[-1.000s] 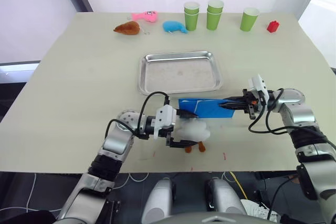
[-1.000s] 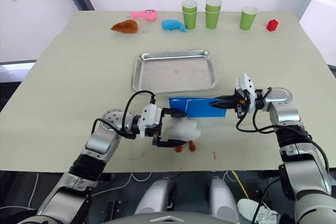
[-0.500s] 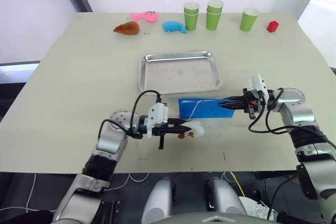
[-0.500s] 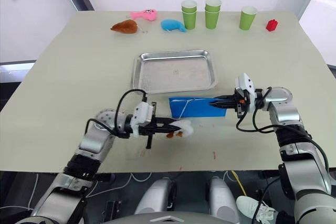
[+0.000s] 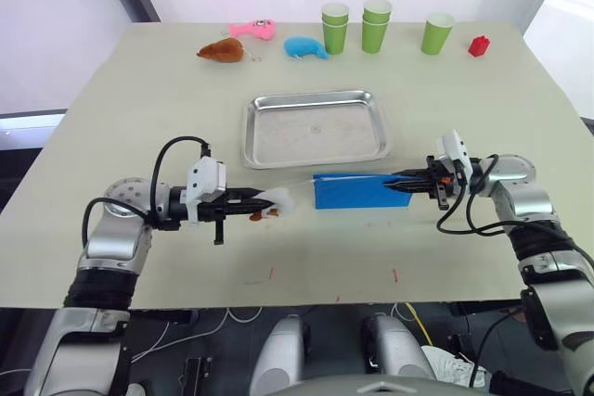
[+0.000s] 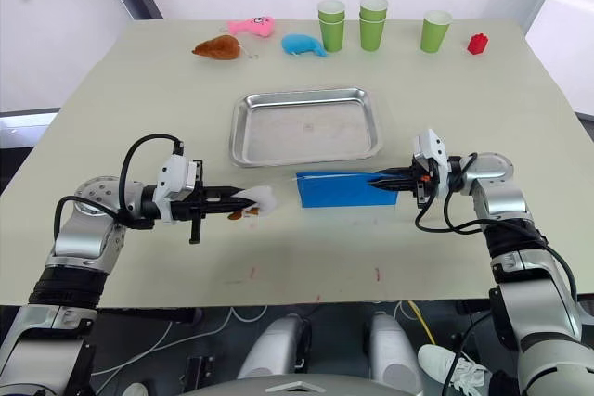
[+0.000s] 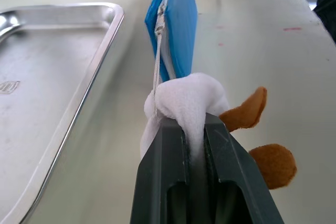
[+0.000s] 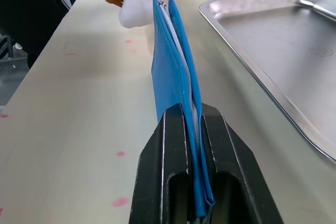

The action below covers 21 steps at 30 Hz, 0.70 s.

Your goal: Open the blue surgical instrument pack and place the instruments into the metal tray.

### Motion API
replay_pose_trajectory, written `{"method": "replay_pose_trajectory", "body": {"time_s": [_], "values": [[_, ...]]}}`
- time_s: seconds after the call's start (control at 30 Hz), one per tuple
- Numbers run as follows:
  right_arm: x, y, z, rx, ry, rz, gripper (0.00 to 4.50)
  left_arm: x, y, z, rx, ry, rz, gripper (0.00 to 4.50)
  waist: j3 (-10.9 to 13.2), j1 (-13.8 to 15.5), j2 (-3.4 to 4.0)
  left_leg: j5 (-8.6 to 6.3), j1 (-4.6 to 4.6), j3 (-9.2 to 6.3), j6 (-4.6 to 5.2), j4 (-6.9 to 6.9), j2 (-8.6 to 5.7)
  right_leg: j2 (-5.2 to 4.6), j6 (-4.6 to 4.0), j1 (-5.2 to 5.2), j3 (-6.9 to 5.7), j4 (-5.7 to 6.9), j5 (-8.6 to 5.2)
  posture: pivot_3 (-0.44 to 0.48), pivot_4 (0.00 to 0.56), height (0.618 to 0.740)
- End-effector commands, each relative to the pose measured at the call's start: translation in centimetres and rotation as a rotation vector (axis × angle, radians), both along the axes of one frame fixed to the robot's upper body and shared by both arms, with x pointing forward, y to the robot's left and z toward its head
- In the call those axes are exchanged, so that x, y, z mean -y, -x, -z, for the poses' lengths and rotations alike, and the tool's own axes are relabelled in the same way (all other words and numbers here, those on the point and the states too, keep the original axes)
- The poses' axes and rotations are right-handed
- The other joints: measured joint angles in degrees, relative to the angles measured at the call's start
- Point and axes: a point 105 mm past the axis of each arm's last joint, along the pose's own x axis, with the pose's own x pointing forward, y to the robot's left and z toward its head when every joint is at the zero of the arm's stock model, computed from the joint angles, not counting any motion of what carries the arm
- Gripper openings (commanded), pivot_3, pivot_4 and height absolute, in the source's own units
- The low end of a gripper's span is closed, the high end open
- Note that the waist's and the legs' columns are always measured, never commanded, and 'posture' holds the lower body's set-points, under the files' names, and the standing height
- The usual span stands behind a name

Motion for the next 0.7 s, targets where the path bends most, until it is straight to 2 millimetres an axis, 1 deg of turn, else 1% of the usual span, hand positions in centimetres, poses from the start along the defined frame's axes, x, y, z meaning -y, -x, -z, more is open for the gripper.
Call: {"method": "replay_pose_trajectory", "body": {"time_s": [0.03, 0.13, 0.2, 0.37, 0.47, 0.57, 0.67, 0.7], "values": [[0.6, -0.4, -1.1, 0.038, -0.020, 0.023, 0.00, -1.8, -0.6, -0.7, 0.044, -0.035, -0.066, 0.03, 0.00, -0.10, 0.00, 0.00, 0.00, -0.02, 0.00, 0.00, 0.00, 0.00, 0.00, 0.00, -0.01, 0.01, 0.00, 0.000, 0.150, 0.740], [0.6, -0.4, -1.1, 0.039, -0.025, 0.020, 0.00, -1.9, -0.6, 0.2, 0.030, -0.057, -0.074, 0.03, 0.00, -0.29, 0.00, 0.00, 0.00, 0.01, 0.00, 0.00, 0.00, -0.01, 0.00, 0.00, 0.01, 0.00, 0.00, 0.000, 0.150, 0.740], [0.5, -0.3, -1.2, 0.041, -0.037, 0.016, 0.00, -1.8, -0.4, 1.1, 0.011, -0.074, -0.072, 0.03, 0.00, -0.42, 0.00, 0.00, 0.00, 0.01, 0.00, 0.00, 0.00, 0.00, 0.00, 0.00, 0.00, 0.00, 0.00, 0.000, 0.150, 0.740], [0.1, -0.4, -2.3, 0.027, -0.113, 0.022, 0.00, -1.1, -0.1, 3.3, -0.037, -0.100, -0.058, 0.03, 0.00, -0.59, 0.01, 0.00, 0.00, 0.00, 0.00, -0.01, 0.01, -0.01, 0.00, -0.01, 0.01, 0.01, 0.00, 0.000, 0.150, 0.740], [-0.1, -0.4, -3.0, 0.015, -0.158, 0.026, 0.00, -1.0, 0.1, 4.4, -0.066, -0.114, -0.056, 0.03, 0.01, -0.51, 0.05, 0.00, 0.00, -0.01, 0.00, -0.01, 0.01, -0.02, 0.00, -0.01, 0.00, 0.02, 0.00, 0.000, 0.150, 0.740], [-0.4, -0.3, -3.7, -0.002, -0.202, 0.021, 0.00, -1.0, 0.2, 4.8, -0.080, -0.107, -0.058, 0.03, 0.02, -0.44, 0.07, 0.00, 0.00, -0.01, 0.00, -0.01, 0.00, -0.05, 0.00, 0.00, 0.00, 0.02, 0.00, 0.000, 0.150, 0.740], [-0.9, 0.2, -5.8, -0.053, -0.324, -0.014, 0.00, -0.9, 0.0, 4.7, -0.083, -0.095, -0.058, 0.03, 0.03, -0.40, 0.11, 0.00, 0.00, -0.02, 0.00, -0.01, 0.00, -0.05, 0.00, 0.00, 0.00, 0.04, 0.00, 0.000, 0.150, 0.740], [-0.9, 0.4, -6.2, -0.064, -0.346, -0.021, 0.00, -0.8, 0.0, 4.7, -0.083, -0.094, -0.058, 0.03, 0.02, -0.39, 0.14, 0.00, 0.00, -0.03, 0.00, -0.01, 0.00, -0.05, 0.00, 0.00, 0.00, 0.04, 0.00, 0.000, 0.150, 0.740]]}}
